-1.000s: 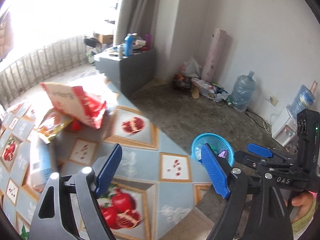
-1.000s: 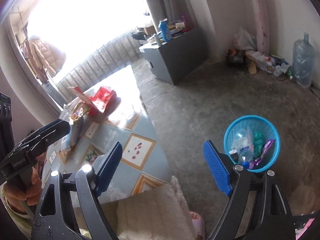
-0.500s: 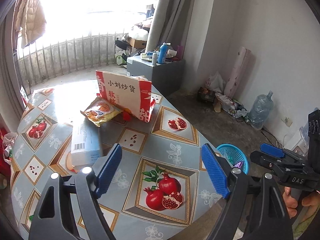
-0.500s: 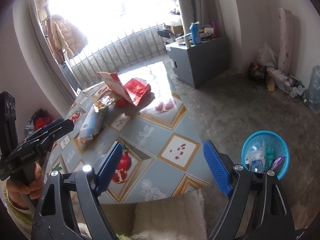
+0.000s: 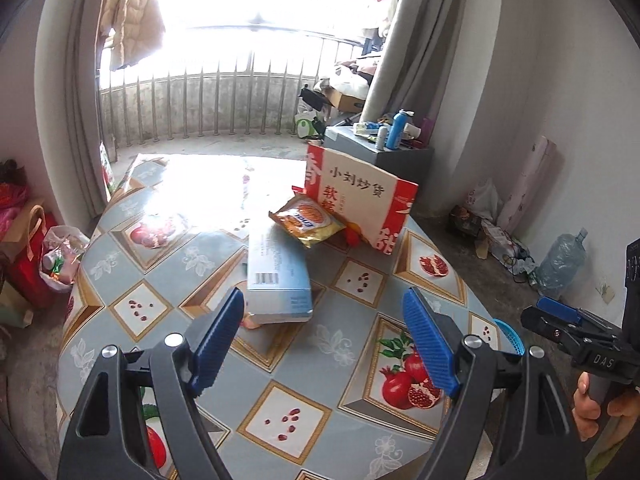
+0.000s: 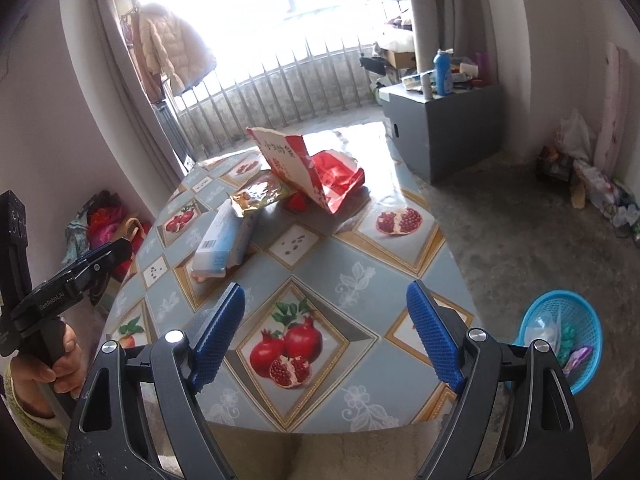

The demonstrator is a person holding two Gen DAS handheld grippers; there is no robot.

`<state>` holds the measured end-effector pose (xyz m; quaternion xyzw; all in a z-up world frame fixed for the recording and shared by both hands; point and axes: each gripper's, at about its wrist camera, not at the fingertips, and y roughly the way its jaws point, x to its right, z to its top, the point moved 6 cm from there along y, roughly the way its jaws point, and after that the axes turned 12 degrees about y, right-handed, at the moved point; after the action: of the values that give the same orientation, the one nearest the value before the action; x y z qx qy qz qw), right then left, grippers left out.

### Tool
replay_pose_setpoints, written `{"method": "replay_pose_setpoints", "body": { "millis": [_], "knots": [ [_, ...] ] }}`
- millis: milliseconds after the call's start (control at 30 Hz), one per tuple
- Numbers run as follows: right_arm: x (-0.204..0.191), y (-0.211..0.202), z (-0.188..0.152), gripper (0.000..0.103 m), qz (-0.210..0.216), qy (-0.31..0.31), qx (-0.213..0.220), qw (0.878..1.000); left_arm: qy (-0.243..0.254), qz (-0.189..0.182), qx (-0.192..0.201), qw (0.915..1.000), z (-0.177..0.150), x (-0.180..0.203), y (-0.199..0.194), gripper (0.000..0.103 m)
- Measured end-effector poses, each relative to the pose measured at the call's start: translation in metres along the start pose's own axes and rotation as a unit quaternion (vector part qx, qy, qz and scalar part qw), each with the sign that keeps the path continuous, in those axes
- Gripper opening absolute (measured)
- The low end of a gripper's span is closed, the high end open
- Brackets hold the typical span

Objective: Collect trash

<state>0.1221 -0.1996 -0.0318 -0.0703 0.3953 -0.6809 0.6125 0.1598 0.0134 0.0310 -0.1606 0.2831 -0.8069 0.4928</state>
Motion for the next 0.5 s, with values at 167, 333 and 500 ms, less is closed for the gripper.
{"method": "replay_pose_setpoints", "body": {
  "millis": [167,333,500],
  "knots": [
    [-0.014,0.015,0.002,0.079,0.005,-0.006,-0.010,1.000,-0.025,0.015,-0.003,0.9996,-0.007,-0.027,0.005,0.079],
    [-0.027,0.032,0.006,0.077,0.014,-0.005,-0.016,1.000,-0.044,0.026,-0.001,0.9987,-0.009,-0.052,0.010,0.079],
    [-0.041,0.053,0.008,0.067,0.029,-0.002,-0.029,0.999,-0.065,0.038,0.002,0.9971,-0.008,-0.077,0.020,0.079]
  ]
}}
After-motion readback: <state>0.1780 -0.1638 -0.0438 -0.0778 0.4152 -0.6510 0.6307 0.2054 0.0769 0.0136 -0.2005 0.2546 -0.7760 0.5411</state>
